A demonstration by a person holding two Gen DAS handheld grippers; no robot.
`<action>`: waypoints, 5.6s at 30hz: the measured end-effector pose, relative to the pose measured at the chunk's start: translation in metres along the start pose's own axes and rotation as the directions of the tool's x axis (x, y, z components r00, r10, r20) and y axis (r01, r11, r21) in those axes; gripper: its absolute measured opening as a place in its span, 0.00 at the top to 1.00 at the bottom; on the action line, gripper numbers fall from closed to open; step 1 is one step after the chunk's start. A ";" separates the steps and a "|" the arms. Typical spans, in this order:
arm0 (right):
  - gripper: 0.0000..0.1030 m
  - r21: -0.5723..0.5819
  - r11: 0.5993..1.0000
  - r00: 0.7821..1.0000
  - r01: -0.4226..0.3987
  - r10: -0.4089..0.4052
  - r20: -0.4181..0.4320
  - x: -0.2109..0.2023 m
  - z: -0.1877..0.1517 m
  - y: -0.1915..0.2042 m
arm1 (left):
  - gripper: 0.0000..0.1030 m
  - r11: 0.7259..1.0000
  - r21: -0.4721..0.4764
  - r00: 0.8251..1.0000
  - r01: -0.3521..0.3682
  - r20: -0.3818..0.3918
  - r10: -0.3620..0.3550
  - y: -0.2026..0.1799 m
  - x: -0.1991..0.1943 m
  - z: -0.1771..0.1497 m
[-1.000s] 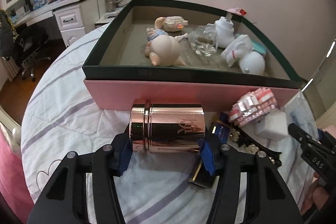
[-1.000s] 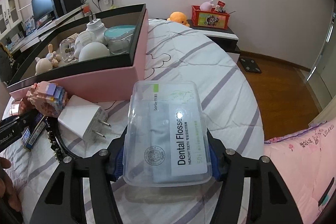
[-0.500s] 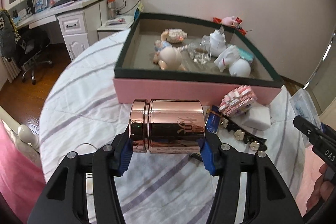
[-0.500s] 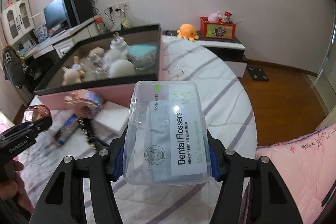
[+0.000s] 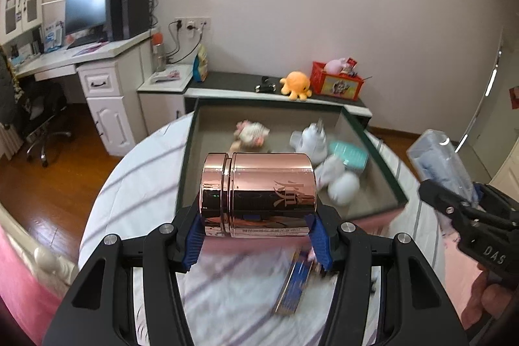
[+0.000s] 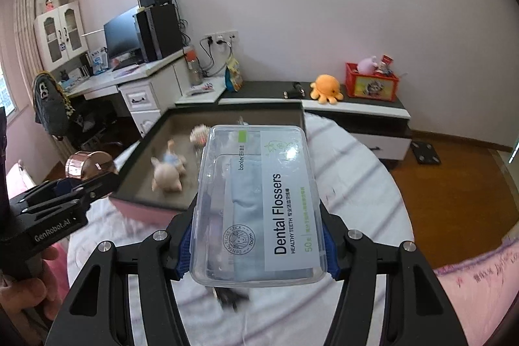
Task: Organize rigid objects
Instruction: 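Carry the canister and floss box into the pink box and open both tools, then withdraw both open tools from the pink box back over the quilt, then grasp the blue-gold package with the left tool while the right tool grasps the white charger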
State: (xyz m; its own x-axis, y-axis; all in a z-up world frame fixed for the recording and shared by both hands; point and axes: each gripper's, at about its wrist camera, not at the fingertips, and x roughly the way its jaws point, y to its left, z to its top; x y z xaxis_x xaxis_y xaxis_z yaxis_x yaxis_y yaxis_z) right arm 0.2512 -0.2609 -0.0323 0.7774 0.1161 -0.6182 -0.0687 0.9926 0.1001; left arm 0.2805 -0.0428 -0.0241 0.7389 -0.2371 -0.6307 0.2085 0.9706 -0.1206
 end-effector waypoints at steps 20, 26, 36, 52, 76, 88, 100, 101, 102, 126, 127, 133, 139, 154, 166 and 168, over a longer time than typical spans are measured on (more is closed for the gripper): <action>0.40 0.016 1.000 0.992 -0.016 0.018 -0.124 0.120 0.035 -0.008 | 0.45 1.000 0.024 0.993 0.013 -0.119 -0.010 -0.011 0.109 0.019; 0.35 0.012 1.000 0.986 -0.021 0.023 -0.168 0.131 0.026 -0.005 | 0.09 0.998 0.026 0.996 -0.053 -0.065 0.055 -0.007 0.095 0.020; 0.00 0.078 0.996 0.997 -0.033 0.038 -0.066 0.086 0.021 -0.007 | 0.00 0.998 -0.024 0.997 -0.058 0.045 0.059 0.012 0.026 0.013; 0.00 0.072 0.997 0.996 0.017 -0.023 0.087 -0.039 -0.015 0.009 | 0.00 0.998 -0.022 0.991 -0.060 0.119 0.062 -0.009 -0.075 -0.032; 0.00 0.079 0.996 0.985 0.039 -0.051 0.167 -0.141 -0.089 0.032 | 0.00 0.995 -0.012 0.985 -0.097 0.145 0.098 -0.028 -0.158 -0.083; 0.00 0.084 0.996 0.984 0.040 -0.054 0.168 -0.145 -0.092 0.037 | 0.00 0.995 -0.031 0.985 -0.100 0.140 0.103 -0.022 -0.163 -0.091; 0.00 0.078 0.996 0.985 0.041 -0.053 0.165 -0.145 -0.091 0.040 | 0.00 0.995 -0.037 0.986 -0.097 0.136 0.101 -0.021 -0.160 -0.093; 0.00 0.078 0.996 0.985 0.041 -0.054 0.165 -0.145 -0.091 0.040 | 0.00 0.995 -0.036 0.986 -0.095 0.134 0.099 -0.021 -0.161 -0.093; 0.00 0.078 0.996 0.985 0.042 -0.054 0.164 -0.145 -0.091 0.040 | 0.00 0.995 -0.035 0.986 -0.095 0.134 0.099 -0.021 -0.161 -0.093; 0.00 0.099 0.993 0.998 0.070 -0.069 -0.012 -0.061 -0.085 0.006 | 0.00 0.997 0.024 0.995 -0.075 -0.059 0.076 -0.019 -0.046 -0.105; 0.00 0.100 0.993 0.997 0.068 -0.065 -0.033 -0.050 -0.085 0.003 | 0.00 0.997 0.037 0.994 -0.075 -0.074 0.077 -0.021 -0.034 -0.104; 0.00 0.098 0.993 0.992 0.070 -0.059 -0.115 -0.002 -0.081 -0.007 | 0.00 0.995 0.093 0.985 -0.049 -0.163 0.063 -0.027 0.016 -0.103; 0.00 0.095 0.994 0.980 0.054 -0.034 -0.195 0.038 -0.082 -0.011 | 0.01 0.990 0.132 0.975 -0.047 -0.209 0.074 -0.032 0.048 -0.101; 0.02 0.058 0.993 0.965 0.099 -0.081 -0.251 0.087 -0.082 -0.005 | 0.35 0.989 0.145 0.972 0.023 -0.234 0.012 -0.041 0.073 -0.094; 0.30 0.026 0.992 0.968 0.123 -0.115 -0.223 0.076 -0.089 -0.007 | 0.80 0.994 0.095 0.973 0.055 -0.227 -0.032 -0.028 0.061 -0.097; 0.30 0.018 0.992 0.969 0.126 -0.119 -0.218 0.077 -0.089 -0.006 | 0.80 0.995 0.079 0.973 0.062 -0.227 -0.042 -0.026 0.062 -0.095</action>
State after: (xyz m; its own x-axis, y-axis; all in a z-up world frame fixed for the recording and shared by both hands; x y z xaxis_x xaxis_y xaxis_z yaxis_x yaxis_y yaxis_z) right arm 0.2559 -0.2547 -0.1494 0.6252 0.0023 -0.7804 0.0409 0.9985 0.0357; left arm 0.2598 -0.0783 -0.1332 0.5645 -0.2621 -0.7827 0.3038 0.9477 -0.0983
